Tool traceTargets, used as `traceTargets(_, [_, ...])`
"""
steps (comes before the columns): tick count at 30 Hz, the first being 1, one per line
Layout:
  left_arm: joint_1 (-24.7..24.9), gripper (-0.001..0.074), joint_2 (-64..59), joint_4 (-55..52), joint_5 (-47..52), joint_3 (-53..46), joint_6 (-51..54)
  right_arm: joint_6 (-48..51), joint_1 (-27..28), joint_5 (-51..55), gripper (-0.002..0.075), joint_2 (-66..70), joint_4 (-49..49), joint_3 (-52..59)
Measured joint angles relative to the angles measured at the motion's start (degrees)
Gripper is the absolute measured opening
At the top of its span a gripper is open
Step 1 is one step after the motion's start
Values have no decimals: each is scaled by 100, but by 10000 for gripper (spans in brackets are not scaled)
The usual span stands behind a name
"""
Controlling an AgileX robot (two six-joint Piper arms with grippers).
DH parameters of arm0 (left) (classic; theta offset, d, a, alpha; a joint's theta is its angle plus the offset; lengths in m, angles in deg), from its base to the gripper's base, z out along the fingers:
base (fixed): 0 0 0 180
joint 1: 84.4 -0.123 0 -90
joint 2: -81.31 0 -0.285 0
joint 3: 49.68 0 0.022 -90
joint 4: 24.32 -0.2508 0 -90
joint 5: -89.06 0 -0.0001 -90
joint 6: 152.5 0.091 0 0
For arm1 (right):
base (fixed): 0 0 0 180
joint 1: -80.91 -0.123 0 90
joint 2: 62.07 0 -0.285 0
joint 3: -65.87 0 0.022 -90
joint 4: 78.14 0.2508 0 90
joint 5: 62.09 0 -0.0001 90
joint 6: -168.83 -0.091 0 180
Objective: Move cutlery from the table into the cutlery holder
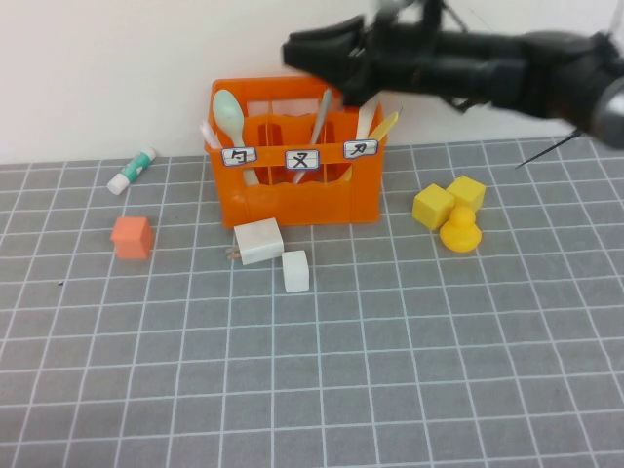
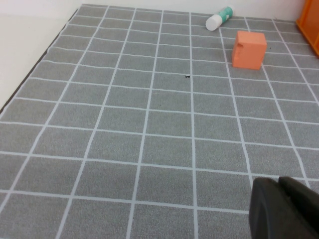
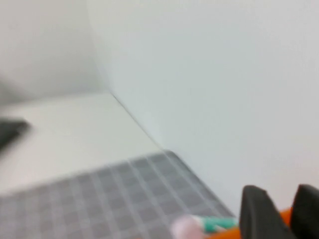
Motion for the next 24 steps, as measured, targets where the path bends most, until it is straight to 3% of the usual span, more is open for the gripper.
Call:
traceTargets(4, [0,-1,0,0,0,0,0,-858,362,1250,40,-282,-24,0])
traceTargets(7, [0,-1,0,0,10,0,0,-1354,572,1646,10,-554,-200,0])
traceTargets(16, [0,-1,0,0,10,0,0,-2140,665,1905,-1,-1898,-2466,0])
traceTargets(24, [0,-1,0,0,10,0,0,-2293,665,1986,-1,-3384,-2828,488])
